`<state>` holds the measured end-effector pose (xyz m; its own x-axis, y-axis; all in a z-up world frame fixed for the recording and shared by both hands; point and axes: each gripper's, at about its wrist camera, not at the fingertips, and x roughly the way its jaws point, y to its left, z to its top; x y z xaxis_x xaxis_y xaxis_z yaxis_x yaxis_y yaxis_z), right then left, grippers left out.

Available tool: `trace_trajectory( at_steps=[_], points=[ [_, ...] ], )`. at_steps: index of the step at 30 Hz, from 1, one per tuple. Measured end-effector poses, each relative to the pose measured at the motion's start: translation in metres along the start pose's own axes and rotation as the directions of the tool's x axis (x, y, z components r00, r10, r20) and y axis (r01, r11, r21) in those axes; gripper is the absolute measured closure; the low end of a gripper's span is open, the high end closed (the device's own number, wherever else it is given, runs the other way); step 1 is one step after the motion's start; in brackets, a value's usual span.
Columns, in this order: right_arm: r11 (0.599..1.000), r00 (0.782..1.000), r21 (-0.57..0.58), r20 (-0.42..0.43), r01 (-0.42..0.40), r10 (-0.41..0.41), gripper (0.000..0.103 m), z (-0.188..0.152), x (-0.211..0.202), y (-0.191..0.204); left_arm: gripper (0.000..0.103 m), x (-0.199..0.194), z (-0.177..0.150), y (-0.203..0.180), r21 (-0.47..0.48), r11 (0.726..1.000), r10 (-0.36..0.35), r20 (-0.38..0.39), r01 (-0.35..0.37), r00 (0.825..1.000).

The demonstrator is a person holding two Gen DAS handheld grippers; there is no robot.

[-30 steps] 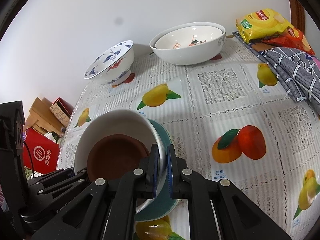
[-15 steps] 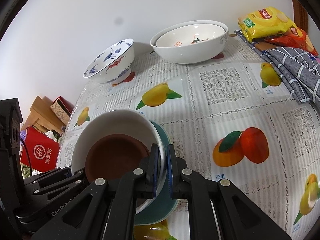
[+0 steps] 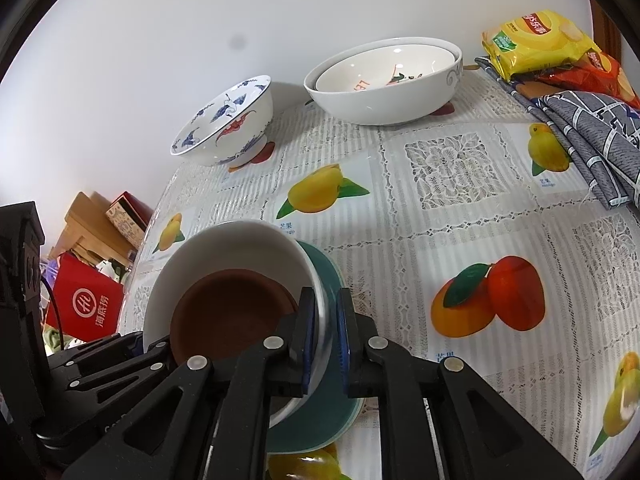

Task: Organize plates and bowls

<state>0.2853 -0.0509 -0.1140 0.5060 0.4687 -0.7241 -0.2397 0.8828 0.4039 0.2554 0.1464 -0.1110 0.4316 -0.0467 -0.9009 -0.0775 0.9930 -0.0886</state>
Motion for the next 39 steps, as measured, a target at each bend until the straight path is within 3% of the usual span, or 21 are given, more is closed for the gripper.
trace_trajectory(
  at_steps=[14, 17, 21, 26, 32, 39],
  points=[
    [1.000, 0.999, -0.016, -0.021, 0.025, -0.025, 0.087, -0.002, -0.002, 0.003, 0.073, -0.016, -0.010, -0.004, 0.029, 1.000, -0.006, 0.008, 0.006, 1.000],
    [0.998, 0.999, -0.030, -0.001, 0.047, -0.047, 0.083, -0.004, -0.008, 0.004, 0.066, -0.026, -0.013, -0.005, 0.044, 0.999, 0.008, 0.030, -0.009, 1.000],
    [0.998, 0.998, -0.030, 0.021, 0.056, -0.056, 0.080, -0.004, -0.020, 0.002, 0.064, -0.040, -0.019, -0.006, 0.051, 0.999, 0.005, 0.045, -0.008, 0.999],
    [0.995, 0.995, -0.035, 0.044, 0.091, -0.090, 0.072, -0.010, -0.042, 0.000, 0.058, -0.063, -0.030, -0.015, 0.080, 0.997, 0.005, 0.094, -0.012, 0.996],
    [0.962, 0.963, -0.106, 0.124, 0.251, -0.238, 0.052, -0.021, -0.089, 0.011, 0.050, -0.093, -0.049, -0.032, 0.110, 0.994, -0.011, 0.152, -0.005, 0.988],
    [0.948, 0.939, -0.118, 0.214, 0.297, -0.268, 0.039, -0.043, -0.156, 0.023, 0.040, -0.134, -0.078, -0.048, 0.122, 0.992, -0.006, 0.211, -0.020, 0.977]
  ],
)
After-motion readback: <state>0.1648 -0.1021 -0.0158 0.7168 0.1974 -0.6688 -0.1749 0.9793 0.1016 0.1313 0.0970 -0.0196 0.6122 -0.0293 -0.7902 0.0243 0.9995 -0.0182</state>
